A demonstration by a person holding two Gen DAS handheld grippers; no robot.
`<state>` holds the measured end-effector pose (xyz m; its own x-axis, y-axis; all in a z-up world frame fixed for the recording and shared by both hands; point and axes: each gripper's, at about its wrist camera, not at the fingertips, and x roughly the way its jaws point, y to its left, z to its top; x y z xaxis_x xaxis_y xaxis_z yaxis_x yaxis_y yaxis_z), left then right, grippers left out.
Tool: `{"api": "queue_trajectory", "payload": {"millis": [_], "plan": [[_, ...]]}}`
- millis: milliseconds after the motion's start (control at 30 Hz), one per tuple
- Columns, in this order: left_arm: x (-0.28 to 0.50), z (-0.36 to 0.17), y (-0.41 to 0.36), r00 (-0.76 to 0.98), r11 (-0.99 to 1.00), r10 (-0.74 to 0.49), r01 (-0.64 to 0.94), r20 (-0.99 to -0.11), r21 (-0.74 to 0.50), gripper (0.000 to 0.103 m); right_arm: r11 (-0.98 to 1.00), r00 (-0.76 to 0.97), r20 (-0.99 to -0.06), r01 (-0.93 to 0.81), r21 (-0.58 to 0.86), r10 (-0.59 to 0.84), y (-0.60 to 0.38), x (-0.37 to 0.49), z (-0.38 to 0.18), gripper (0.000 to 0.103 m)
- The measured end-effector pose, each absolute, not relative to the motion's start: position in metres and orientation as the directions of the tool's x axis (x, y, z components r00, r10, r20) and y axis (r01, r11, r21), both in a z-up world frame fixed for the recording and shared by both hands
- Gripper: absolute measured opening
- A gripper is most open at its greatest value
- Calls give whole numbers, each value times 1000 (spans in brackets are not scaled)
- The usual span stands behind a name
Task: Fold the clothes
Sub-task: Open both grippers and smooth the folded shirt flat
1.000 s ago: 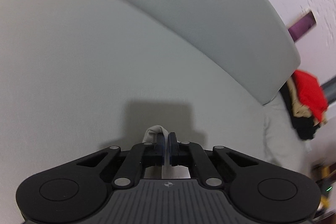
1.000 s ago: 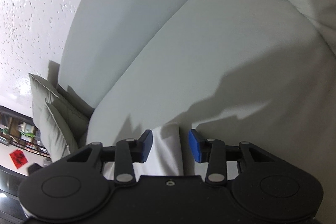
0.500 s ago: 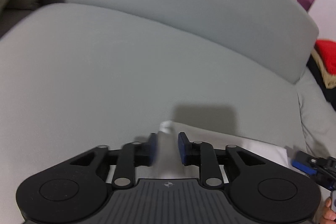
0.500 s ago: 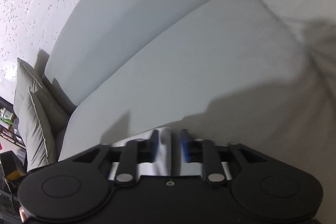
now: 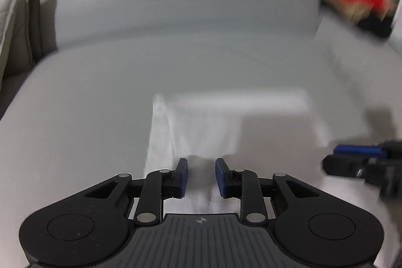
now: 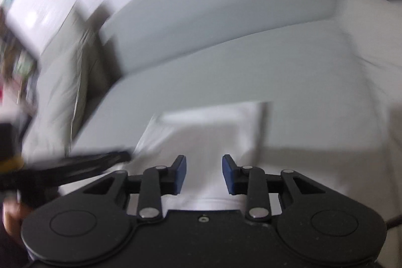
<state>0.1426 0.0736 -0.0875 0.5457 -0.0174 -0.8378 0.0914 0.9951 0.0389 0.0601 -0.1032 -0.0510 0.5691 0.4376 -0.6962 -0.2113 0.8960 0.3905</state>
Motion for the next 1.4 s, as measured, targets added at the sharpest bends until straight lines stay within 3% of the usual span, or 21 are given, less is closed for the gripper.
{"api": "queue_trajectory", "payload": {"millis": [67,200,467,600,733,900,967,1000,1233,1300,1400], "plan": [[131,-91,81,527,995,29,63,-849,72,27,927,513,-775,-266,265,369,-79,62,-69,26],[94,-83,105,517,993,86,21,-852,114,27,942,516,-805,-297,153,293,-87,32,-69,22],[17,-54,123,599,993,113,-54,-792,101,29,941,532,-777,-205,269,338,-142,-36,-36,30],[-13,-40,109,661,994,111,-68,-742,88,42,922,581,-722,-155,355,375,-149,-50,-18,36],[-26,-40,102,664,995,95,-60,-742,74,44,915,584,-713,-152,373,387,-145,-58,-16,43],[-29,-40,92,678,999,51,-28,-734,43,44,918,577,-719,-174,355,388,-133,-61,-21,39],[-19,-43,84,693,999,41,-5,-719,53,44,918,577,-715,-201,342,394,-126,-61,-21,27],[-13,-45,81,696,998,38,6,-717,59,44,917,575,-715,-220,332,397,-120,-59,-21,26],[32,-69,67,633,983,121,28,-765,179,44,923,546,-751,-300,240,373,-77,-27,-33,26],[39,-83,73,550,982,151,10,-822,188,47,935,512,-794,-295,195,327,-71,-22,-48,26],[29,-77,81,566,989,118,4,-816,146,47,935,503,-803,-306,180,319,-76,-33,-56,27]]}}
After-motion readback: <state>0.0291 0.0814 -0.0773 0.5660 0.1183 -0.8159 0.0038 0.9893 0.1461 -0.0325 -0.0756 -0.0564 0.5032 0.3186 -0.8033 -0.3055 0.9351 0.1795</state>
